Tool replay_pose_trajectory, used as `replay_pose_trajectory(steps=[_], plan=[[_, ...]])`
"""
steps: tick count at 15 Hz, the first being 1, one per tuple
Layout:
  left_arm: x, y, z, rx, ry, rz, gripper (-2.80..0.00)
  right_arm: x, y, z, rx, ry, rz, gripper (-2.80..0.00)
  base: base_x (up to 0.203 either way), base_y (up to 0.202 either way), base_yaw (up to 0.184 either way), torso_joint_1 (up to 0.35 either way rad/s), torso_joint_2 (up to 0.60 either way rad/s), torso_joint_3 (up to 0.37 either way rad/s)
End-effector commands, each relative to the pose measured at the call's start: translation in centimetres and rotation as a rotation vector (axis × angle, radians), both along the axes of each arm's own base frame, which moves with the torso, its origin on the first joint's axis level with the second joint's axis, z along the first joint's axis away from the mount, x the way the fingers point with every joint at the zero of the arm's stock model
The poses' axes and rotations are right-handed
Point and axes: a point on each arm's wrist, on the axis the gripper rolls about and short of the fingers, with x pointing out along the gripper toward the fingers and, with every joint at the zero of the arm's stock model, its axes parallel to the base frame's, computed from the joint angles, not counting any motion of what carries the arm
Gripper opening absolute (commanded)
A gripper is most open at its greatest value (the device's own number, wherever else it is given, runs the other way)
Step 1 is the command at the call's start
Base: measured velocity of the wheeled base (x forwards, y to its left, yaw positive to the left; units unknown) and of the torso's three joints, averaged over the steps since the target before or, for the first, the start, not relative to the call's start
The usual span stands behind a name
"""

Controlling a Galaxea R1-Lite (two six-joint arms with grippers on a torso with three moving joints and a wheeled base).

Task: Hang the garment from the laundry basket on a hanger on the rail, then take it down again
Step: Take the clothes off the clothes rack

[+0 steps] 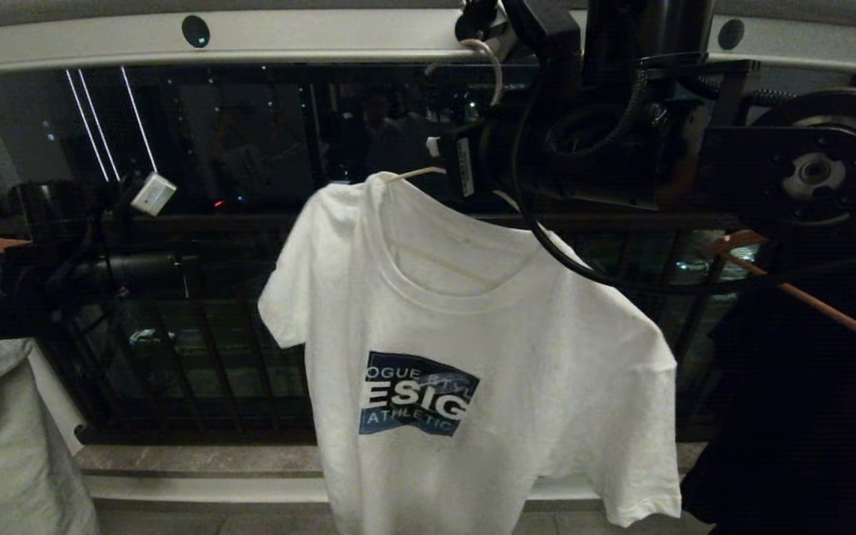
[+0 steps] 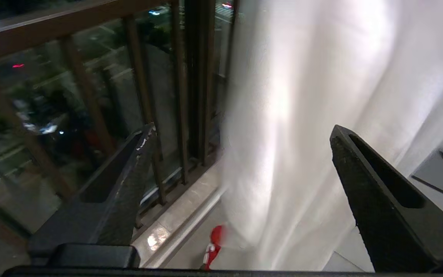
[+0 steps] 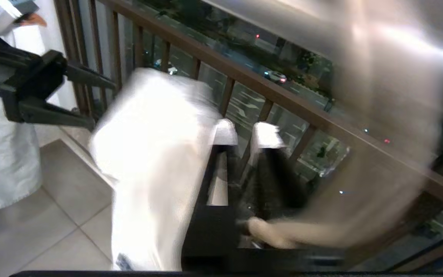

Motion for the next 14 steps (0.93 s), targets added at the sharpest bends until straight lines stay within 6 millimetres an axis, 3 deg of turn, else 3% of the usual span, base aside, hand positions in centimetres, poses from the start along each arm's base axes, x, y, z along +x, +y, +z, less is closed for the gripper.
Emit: replay_pose_trajectory(steps=[1, 4, 6, 10, 14], plan=[[0.5, -0.4, -0.6, -0.003, 0.013, -0.018, 0.00, 0.1, 0.1, 0.0, -0.006, -0.007, 0.000, -2.80, 0.000, 0.000, 0.000, 0.000, 0.00, 0.000], [1.2, -1.0, -1.4, -0.005, 0.030, -0.033, 0.00, 0.0, 0.1, 0.1, -0.006, -0.009, 0.000, -2.80, 0.000, 0.000, 0.000, 0.000, 0.00, 0.000], [1.1, -1.0, -0.9, -0.006, 0.029, -0.025, 0.00, 0.0, 0.0, 0.1, -0.007, -0.010, 0.000, -2.80, 0.000, 0.000, 0.000, 0.000, 0.00, 0.000], [-0.2, -0.9, 0.1, -0.014, 0.143, 0.005, 0.00, 0.0, 0.1, -0.2, -0.013, -0.001, 0.003, -2.80, 0.000, 0.000, 0.000, 0.000, 0.00, 0.000], [-1.8, -0.8, -0.7, 0.004, 0.155, 0.006, 0.00, -0.8, -0.2, -0.9, -0.044, 0.049, 0.039, -2.80, 0.000, 0.000, 0.000, 0.000, 0.00, 0.000]])
